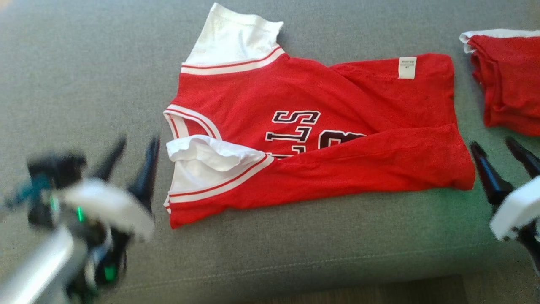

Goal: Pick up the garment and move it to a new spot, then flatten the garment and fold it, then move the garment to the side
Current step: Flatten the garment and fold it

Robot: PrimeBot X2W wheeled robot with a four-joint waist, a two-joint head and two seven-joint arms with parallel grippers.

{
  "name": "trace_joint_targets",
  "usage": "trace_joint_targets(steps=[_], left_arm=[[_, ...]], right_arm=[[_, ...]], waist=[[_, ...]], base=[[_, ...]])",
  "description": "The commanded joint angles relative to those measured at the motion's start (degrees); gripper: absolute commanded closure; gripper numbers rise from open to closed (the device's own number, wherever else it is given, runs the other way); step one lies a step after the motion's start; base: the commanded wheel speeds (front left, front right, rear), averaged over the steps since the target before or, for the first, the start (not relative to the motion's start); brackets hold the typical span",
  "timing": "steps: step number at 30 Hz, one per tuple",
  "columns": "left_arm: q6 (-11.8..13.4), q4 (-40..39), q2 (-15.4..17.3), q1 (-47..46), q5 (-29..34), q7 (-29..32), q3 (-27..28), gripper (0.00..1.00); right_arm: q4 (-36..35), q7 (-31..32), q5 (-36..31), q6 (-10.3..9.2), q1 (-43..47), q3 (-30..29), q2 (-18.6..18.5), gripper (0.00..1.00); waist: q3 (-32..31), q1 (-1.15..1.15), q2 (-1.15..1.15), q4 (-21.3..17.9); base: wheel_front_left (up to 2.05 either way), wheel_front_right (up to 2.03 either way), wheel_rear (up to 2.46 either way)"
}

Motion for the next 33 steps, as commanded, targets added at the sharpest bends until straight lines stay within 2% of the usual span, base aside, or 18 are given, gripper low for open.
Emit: trace_joint_targets(steps=[1,4,9,15,23,33], left_arm=[[-0.99,-1.73,2.38,-7.15,0.99,1.30,2.88,0.00],[-4.66,2.75,2.72,-20.28,2.72,8.16,1.42,0.00],[-10.90,13.44,0.26,-36.47,3.27,18.39,-2.14,0.00],[-16.12,25.41,-2.65,-47.87,1.87,24.70,-3.24,0.00],[-19.69,40.30,-3.56,-59.15,5.75,26.43,-5.12,0.00],[-23.17,49.33,-4.91,-65.06,8.23,26.84,-7.64,0.00]], right_arm=[[-2.29,-0.90,-0.41,-0.02,-2.09,1.93,-0.39,0.00],[-1.74,-2.12,-0.64,-0.02,-4.82,5.89,0.83,0.00],[-0.87,-3.75,-0.33,-0.02,-8.21,9.88,1.09,0.00],[0.05,-6.01,-0.21,-0.02,-10.84,12.56,1.22,0.00],[2.51,-9.99,0.00,-0.02,-13.35,14.73,2.21,0.00],[5.08,-13.07,0.47,-0.02,-15.00,15.80,3.15,0.00]], waist=[[0.85,0.00,0.00,-0.22],[3.69,0.00,0.00,-1.53],[8.48,0.00,0.00,-3.85],[12.80,0.00,0.00,-6.87],[17.53,0.00,0.00,-10.94],[20.64,0.00,0.00,-13.41]], base=[[0.00,0.00,0.00],[0.00,0.00,0.00],[0.00,0.00,0.00],[0.00,0.00,0.00],[0.00,0.00,0.00],[0.00,0.00,0.00]])
